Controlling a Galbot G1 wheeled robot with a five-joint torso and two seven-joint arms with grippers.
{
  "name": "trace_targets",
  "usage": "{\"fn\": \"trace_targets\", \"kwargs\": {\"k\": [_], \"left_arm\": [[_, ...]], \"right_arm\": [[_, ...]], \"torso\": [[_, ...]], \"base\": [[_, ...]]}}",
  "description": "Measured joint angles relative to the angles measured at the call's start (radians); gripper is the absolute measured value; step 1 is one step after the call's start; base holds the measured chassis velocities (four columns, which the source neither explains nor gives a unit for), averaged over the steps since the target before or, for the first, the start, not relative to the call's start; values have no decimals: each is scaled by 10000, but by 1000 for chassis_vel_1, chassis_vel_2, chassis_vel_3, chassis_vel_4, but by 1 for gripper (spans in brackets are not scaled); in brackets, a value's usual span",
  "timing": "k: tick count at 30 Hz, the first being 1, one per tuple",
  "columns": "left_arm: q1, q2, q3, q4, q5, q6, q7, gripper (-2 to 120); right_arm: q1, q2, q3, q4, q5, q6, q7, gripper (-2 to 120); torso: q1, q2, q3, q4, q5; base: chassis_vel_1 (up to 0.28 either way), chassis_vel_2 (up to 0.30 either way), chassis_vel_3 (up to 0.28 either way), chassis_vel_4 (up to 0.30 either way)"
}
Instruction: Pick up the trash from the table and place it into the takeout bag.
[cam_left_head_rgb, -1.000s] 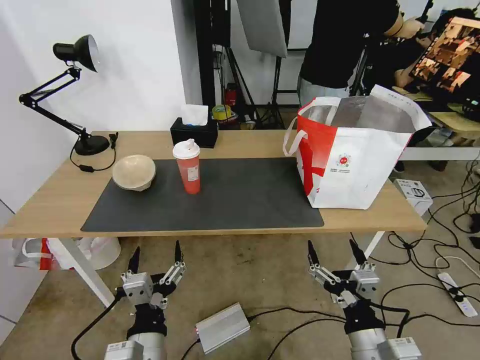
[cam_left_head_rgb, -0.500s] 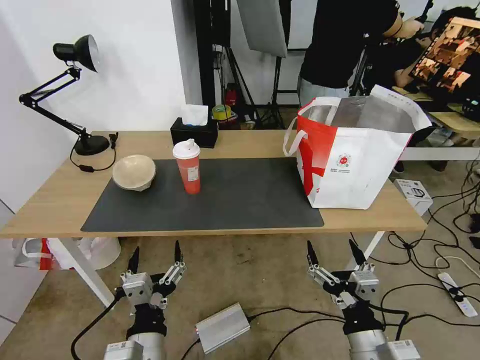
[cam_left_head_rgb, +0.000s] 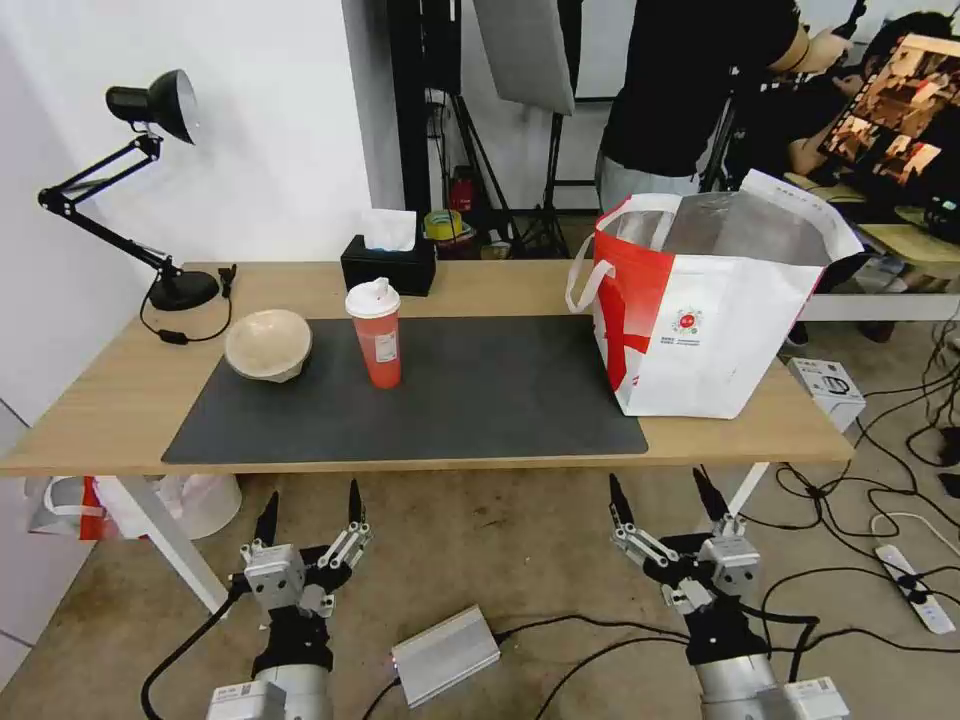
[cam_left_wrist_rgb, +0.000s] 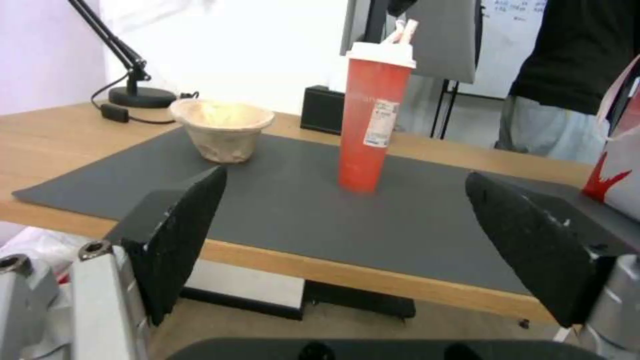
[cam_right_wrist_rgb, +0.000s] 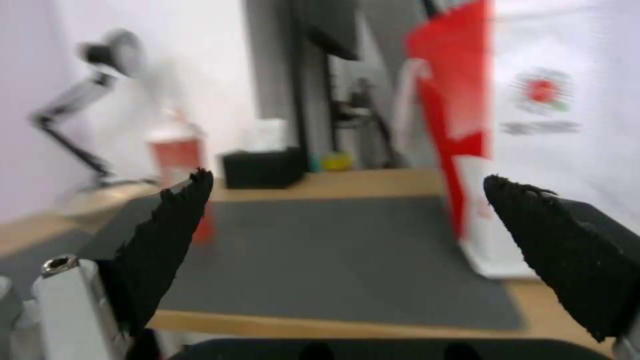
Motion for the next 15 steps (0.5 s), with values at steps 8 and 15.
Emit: {"fn": "trace_targets", "kwargs": {"k": [8, 15], "left_arm": [[-70, 14, -64, 42, -14, 13, -1, 95], [-88, -47, -95, 52, -11, 26, -9, 95]], "right_arm": [[362, -667, 21, 172, 923, 436, -2155, 100], [965, -1225, -39, 155, 1503, 442, -3032, 100]], "torso": [[-1, 0, 0, -1, 1], [0, 0, 0, -1, 1]], "base": [[0, 0, 0, 0], [0, 0, 0, 0]]}}
